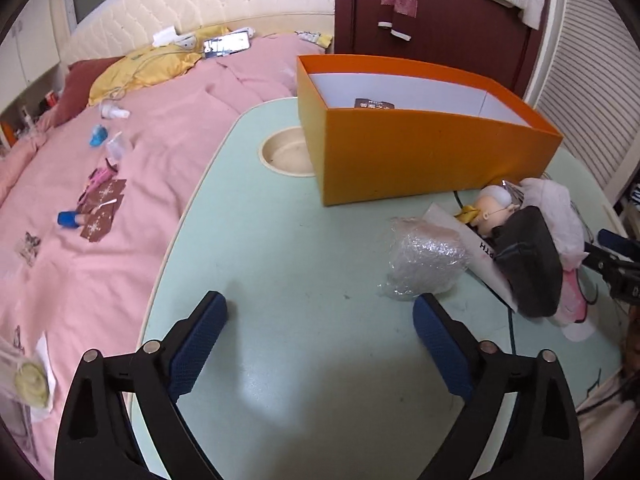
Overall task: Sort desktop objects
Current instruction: 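Open both tools and withdraw them from the orange box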
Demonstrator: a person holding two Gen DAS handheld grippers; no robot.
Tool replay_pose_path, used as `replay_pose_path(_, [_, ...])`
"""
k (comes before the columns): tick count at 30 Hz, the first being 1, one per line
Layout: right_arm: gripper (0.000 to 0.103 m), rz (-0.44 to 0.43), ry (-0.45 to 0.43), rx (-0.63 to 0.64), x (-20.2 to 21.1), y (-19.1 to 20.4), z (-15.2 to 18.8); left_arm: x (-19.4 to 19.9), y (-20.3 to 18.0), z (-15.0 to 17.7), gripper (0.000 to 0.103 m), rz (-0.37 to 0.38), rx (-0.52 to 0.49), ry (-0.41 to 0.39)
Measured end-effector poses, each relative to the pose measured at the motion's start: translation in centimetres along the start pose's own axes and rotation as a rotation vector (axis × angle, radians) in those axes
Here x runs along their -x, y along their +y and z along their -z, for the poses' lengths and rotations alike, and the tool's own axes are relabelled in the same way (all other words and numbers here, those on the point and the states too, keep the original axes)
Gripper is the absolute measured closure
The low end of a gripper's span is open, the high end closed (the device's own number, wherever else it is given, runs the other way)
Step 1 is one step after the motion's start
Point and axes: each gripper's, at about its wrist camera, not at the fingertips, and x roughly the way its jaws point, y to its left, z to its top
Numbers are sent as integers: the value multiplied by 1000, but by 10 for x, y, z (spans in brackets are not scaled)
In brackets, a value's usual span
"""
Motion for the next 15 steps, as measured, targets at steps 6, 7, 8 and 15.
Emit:
replay_pose_path(6, [1, 9, 9, 33, 0, 5, 4, -2, 0, -1, 0, -6, 5, 2])
replay_pose_path(7, [1, 8, 12, 31, -4, 3, -6, -1, 0, 0, 0, -7, 6, 0])
replay_pose_path(8, [1, 6, 18, 28, -15, -1, -31, 0, -1, 0, 0, -8, 6, -4])
replay_pose_path(15, [0, 3, 17, 32, -21, -3, -30, 2, -2, 1, 0, -17, 15, -20])
